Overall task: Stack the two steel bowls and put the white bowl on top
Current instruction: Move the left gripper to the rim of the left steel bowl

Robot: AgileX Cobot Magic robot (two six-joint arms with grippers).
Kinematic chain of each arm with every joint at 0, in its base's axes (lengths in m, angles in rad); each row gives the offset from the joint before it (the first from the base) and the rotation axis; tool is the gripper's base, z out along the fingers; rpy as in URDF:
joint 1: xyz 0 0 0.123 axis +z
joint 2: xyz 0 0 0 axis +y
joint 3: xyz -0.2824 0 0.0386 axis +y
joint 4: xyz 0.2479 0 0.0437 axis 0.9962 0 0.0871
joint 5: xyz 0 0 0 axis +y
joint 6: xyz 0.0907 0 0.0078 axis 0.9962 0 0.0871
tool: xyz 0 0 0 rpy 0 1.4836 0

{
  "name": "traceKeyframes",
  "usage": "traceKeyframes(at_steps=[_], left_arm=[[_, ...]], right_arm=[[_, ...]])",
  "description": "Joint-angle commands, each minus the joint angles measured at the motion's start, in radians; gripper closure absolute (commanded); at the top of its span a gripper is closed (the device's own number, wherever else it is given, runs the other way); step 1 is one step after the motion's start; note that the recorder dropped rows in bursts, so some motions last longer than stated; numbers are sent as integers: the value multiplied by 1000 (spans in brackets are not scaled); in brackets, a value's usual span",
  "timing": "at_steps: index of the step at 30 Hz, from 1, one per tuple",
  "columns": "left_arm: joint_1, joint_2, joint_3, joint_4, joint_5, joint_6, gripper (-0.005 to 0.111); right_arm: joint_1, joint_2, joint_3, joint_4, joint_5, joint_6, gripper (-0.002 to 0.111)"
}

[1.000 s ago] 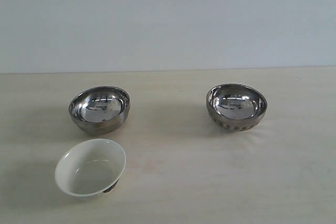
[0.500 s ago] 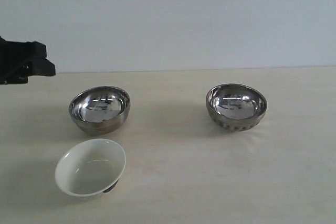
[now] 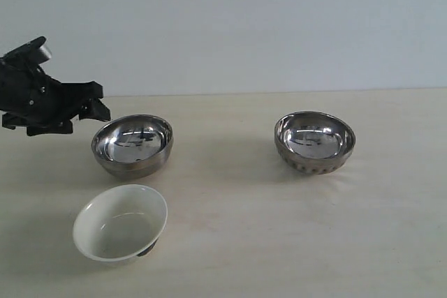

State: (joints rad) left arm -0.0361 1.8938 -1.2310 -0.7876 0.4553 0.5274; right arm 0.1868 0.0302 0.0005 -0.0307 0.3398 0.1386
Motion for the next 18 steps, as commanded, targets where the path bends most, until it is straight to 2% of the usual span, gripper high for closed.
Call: traceKeyframes(at_steps=[1, 10, 18], left_arm=[[-23, 71, -76, -8, 9, 3, 36], [-32, 176, -120, 3, -36, 3, 37], [-32, 234, -120, 3, -39, 3, 45]], right_arm=[[-7, 2, 0, -6, -7, -3, 108], [-7, 2, 0, -6, -7, -3, 108], [-7, 2, 0, -6, -7, -3, 108]])
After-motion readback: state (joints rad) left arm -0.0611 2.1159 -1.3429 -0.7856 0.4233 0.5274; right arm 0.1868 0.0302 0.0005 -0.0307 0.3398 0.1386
